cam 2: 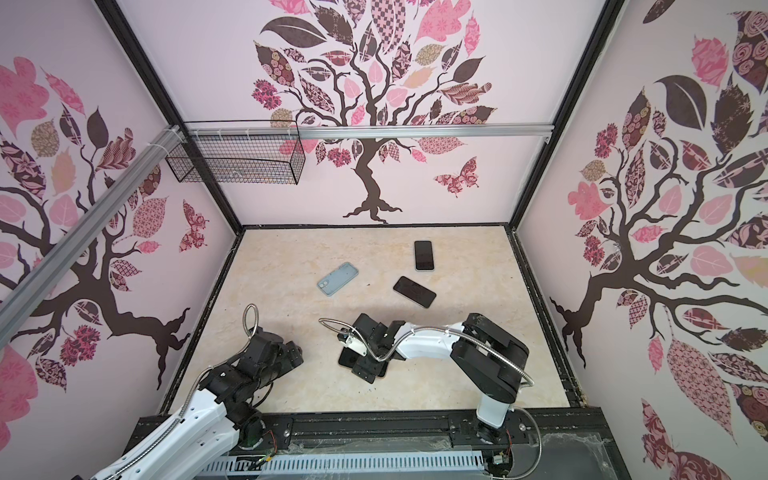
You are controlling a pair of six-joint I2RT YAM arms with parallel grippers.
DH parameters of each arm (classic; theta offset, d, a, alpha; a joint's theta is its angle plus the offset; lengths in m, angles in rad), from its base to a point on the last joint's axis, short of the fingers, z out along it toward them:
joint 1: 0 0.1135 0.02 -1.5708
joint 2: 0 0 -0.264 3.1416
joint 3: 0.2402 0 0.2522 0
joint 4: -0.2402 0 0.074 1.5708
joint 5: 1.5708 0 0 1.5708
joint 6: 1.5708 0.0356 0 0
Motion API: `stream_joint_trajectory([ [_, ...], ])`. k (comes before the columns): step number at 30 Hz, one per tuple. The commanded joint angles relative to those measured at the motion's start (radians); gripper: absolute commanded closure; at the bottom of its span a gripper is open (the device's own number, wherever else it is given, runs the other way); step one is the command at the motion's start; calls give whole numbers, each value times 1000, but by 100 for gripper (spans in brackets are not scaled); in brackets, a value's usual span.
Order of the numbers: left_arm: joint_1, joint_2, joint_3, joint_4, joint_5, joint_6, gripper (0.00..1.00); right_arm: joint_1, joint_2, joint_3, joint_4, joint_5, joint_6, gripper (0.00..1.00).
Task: Put the phone into the phone case
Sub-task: 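Grasp the pink-cased phone with the right gripper and lift it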
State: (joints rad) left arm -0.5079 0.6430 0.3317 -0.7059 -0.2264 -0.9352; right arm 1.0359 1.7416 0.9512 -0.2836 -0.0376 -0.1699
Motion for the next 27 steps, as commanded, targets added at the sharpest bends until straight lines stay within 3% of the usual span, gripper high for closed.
stream_joint_trajectory([
  [1,8,-11,17,-22,-28,-20,3,38,61,12,-79,69,-34,4],
  [7,8,-55,11,-35,-39,-28,3,53,107,34,-132,161,17,11],
  [11,9,-73,10,-42,-42,-27,3,52,121,69,-150,225,97,28],
  [16,9,-79,3,-38,-30,-25,5,0,54,48,-103,161,189,44],
  [22,10,-80,-2,-6,12,9,6,-154,-101,5,-44,100,303,75],
  [27,10,-80,-12,42,73,47,6,-370,-176,41,-43,53,352,84],
])
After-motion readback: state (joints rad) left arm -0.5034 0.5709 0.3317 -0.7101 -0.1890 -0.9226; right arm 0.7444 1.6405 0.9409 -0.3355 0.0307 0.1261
